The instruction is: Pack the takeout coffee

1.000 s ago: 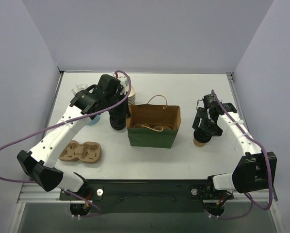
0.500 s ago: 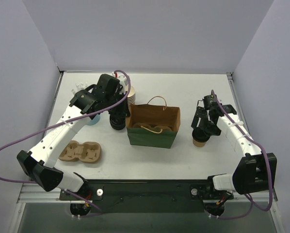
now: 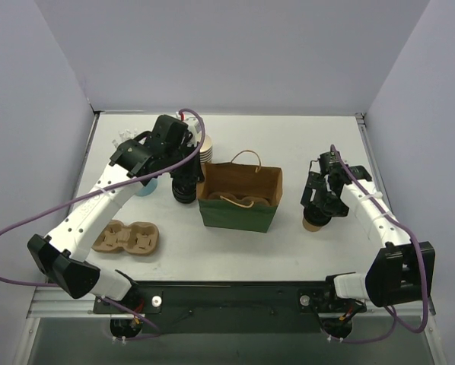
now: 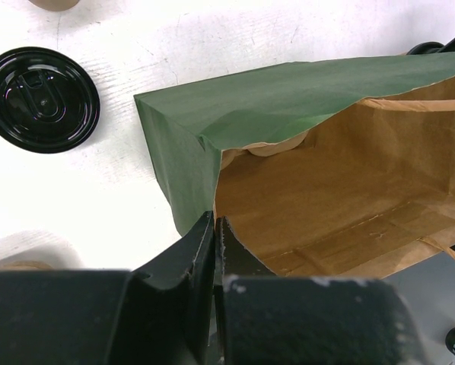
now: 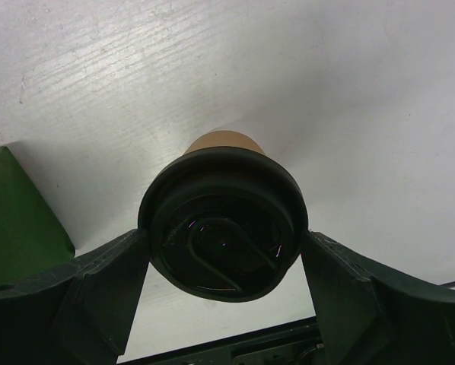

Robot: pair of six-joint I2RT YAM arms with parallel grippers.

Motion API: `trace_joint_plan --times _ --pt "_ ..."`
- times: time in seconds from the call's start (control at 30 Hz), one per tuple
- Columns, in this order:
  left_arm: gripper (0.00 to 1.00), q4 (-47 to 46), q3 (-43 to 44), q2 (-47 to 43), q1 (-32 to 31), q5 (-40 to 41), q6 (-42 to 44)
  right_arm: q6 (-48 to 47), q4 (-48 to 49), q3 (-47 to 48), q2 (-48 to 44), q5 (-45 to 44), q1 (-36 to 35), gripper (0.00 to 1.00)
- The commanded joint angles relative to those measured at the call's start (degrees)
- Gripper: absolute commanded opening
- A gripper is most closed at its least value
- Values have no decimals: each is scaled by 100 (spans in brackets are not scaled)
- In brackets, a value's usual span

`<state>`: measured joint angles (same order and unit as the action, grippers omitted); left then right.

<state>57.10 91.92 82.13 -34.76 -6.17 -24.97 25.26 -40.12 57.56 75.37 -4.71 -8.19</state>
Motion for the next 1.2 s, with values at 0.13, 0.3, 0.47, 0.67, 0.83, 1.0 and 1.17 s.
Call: trace_joint_plan --times 0.13,0.3,0.47,0.67,0.83,1.0,1.17 --pt "12 -305 300 23 40 -86 1 -100 -119 -280 -233 -4 -16 82" --pt "12 -322 248 14 40 -138 -17 -144 -66 -368 -260 -30 -25 81" --pt "15 -314 265 -21 40 -138 -25 -267 -13 -325 -216 -117 -25 69" --pt "26 -243 300 -74 40 46 -8 -425 -207 70 -532 -153 -43 59" --pt "34 -234 309 -127 40 248 10 -539 -584 756 -795 -276 -341 53" --pt "35 -208 370 -74 40 213 1 -522 -944 1511 -972 -451 -649 52" --pt "35 -147 335 -118 40 266 1 -556 -1077 2557 -1068 -540 -965 51"
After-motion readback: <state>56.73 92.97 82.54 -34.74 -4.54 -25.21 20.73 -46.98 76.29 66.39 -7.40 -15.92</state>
